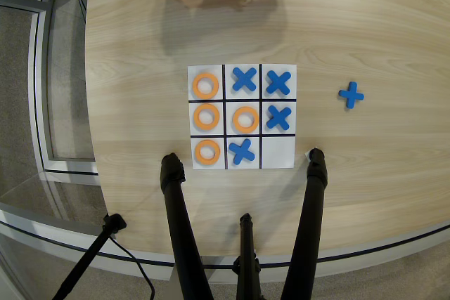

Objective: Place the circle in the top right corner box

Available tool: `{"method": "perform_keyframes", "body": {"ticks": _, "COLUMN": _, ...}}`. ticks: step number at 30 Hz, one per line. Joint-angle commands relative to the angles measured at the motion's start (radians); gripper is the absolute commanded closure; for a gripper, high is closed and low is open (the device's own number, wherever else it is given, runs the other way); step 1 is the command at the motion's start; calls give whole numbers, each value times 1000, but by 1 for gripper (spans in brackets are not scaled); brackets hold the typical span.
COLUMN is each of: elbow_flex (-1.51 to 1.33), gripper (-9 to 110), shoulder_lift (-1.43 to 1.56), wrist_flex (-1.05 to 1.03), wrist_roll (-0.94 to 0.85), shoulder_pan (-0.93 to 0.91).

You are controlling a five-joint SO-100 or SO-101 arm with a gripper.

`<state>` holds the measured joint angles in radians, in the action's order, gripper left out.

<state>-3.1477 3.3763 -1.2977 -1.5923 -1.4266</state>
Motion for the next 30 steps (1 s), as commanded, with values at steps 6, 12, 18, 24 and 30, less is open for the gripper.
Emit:
{"method": "perform_keyframes", "body": {"ticks": 6, "elbow_flex": -55, "gripper": 101, "shoulder_lift": 20, "wrist_flex": 2, "wrist_roll": 5, "shoulder_pan": -146}}
{"method": "perform_keyframes", "body": {"ticks": 12, "elbow_flex": -55, "gripper": 101, "shoulder_lift": 17, "wrist_flex": 2, "wrist_roll": 5, "shoulder_pan": -144}}
{"method": "perform_keyframes", "body": {"ticks": 18, "elbow_flex": -55, "gripper": 101, "shoulder_lift": 17, "wrist_flex": 2, "wrist_roll": 5, "shoulder_pan": -141}}
{"method": "perform_keyframes", "body": {"ticks": 24, "elbow_flex": -55, "gripper": 101, "shoulder_lift": 17, "wrist_flex": 2, "wrist_roll": 5, "shoulder_pan": -141}}
{"method": "perform_keyframes", "body": {"ticks": 30, "elbow_flex": -55, "gripper": 101, "shoulder_lift": 17, "wrist_flex": 2, "wrist_roll": 5, "shoulder_pan": -141}}
